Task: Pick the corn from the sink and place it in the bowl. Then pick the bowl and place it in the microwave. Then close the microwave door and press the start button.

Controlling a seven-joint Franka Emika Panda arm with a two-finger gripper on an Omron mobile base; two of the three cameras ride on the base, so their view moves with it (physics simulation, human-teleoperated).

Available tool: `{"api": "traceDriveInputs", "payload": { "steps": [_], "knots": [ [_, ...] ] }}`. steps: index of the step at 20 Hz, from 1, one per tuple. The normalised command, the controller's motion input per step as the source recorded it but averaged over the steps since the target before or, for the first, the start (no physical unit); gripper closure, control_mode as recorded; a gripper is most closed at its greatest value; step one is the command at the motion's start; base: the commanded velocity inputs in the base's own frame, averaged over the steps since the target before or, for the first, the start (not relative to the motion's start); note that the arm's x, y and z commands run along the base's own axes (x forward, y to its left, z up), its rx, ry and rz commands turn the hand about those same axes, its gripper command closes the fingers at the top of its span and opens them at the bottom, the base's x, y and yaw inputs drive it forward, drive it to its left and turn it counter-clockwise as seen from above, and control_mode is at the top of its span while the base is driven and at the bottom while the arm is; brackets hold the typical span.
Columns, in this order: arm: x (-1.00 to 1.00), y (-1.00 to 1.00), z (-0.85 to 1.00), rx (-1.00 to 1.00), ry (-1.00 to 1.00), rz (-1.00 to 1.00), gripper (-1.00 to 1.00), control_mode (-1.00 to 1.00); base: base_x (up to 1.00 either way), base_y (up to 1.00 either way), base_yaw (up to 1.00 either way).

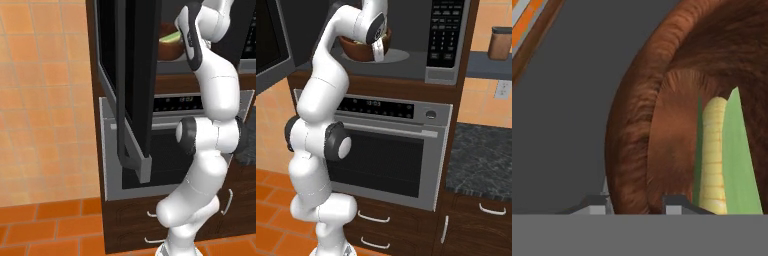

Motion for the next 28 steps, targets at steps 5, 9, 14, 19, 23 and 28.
{"api": "traceDriveInputs", "payload": {
  "steps": [5, 9, 14, 19, 23, 28],
  "knots": [
    [0.43, 0.0, -0.49, 0.0, 0.0, 0.0, 1.0, -1.0, 0.0, 0.0, 0.0],
    [0.31, 0.0, -0.26, 0.0, -0.02, 0.0, -1.0, -1.0, 0.0, 0.0, 0.0],
    [0.0, 0.0, -0.03, 0.0, -0.2, 0.0, -1.0, -1.0, 0.0, 0.0, 0.0],
    [-0.1, 0.0, -0.14, 0.02, -0.27, 0.0, -1.0, -1.0, 0.0, 0.0, 0.0],
    [-0.36, 0.07, -0.23, 0.03, -0.23, 0.0, -1.0, -1.0, 0.0, 0.0, 0.0],
    [-0.62, 0.41, -0.35, 0.0, -0.1, 0.0, -1.0, -1.0, 0.0, 0.0, 0.0]
  ]
}}
